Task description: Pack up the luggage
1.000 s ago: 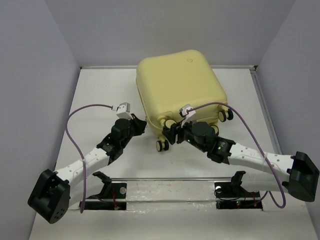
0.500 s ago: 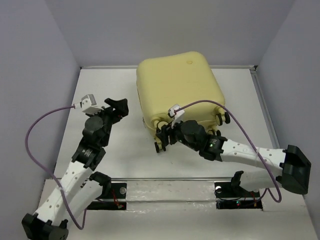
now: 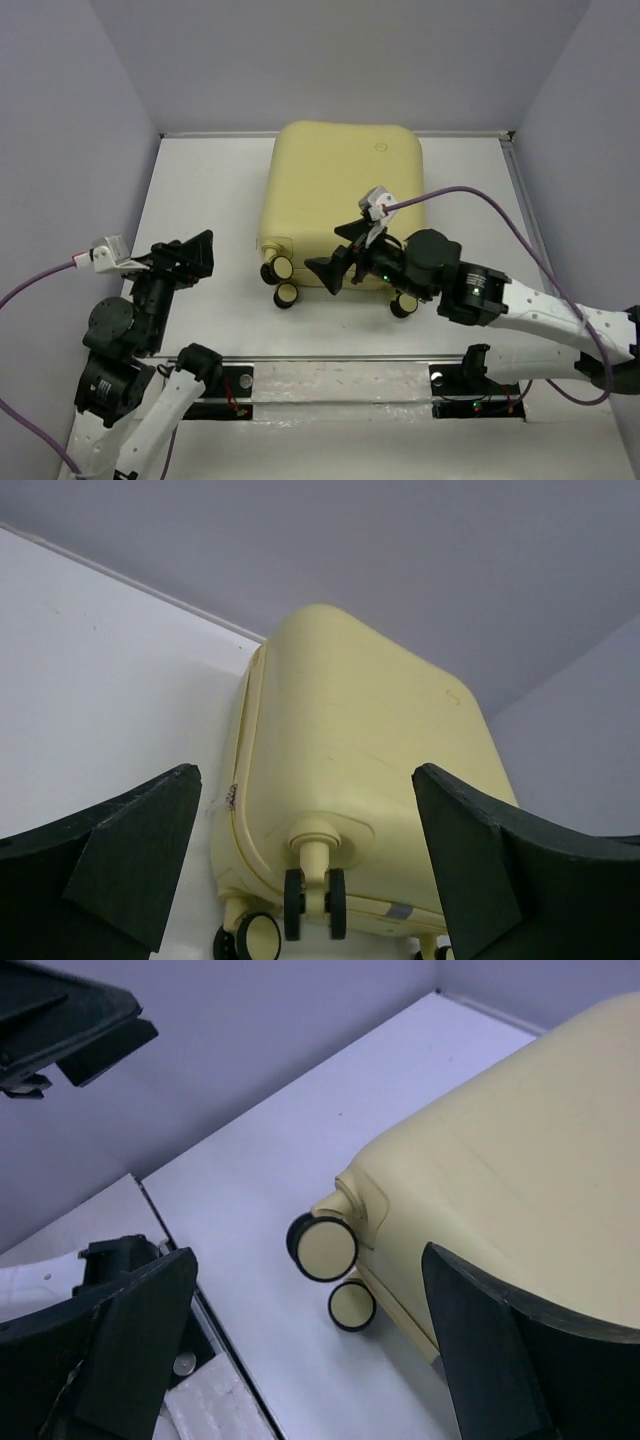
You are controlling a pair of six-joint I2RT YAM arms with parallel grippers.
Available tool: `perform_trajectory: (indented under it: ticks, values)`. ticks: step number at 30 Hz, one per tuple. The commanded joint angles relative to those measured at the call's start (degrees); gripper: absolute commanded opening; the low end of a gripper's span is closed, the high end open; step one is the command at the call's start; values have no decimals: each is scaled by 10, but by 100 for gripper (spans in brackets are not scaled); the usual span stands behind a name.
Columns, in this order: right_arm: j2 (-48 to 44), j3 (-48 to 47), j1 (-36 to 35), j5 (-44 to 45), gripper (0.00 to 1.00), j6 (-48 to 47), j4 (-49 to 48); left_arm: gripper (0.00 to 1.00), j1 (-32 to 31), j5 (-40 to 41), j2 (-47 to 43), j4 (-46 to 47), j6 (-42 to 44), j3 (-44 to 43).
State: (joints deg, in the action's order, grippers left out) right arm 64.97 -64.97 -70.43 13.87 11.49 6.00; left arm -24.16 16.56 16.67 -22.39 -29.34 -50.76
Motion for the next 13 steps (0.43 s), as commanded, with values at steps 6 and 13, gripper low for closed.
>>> perform_trajectory:
  ticks: [6, 13]
  values:
    - [-266, 55, 4, 215, 100, -84, 43, 99, -2, -25, -95, -24, 45, -41]
    - [-374, 114, 4, 280, 100, -87, 6, 99, -2, -56, -92, -17, 44, -24]
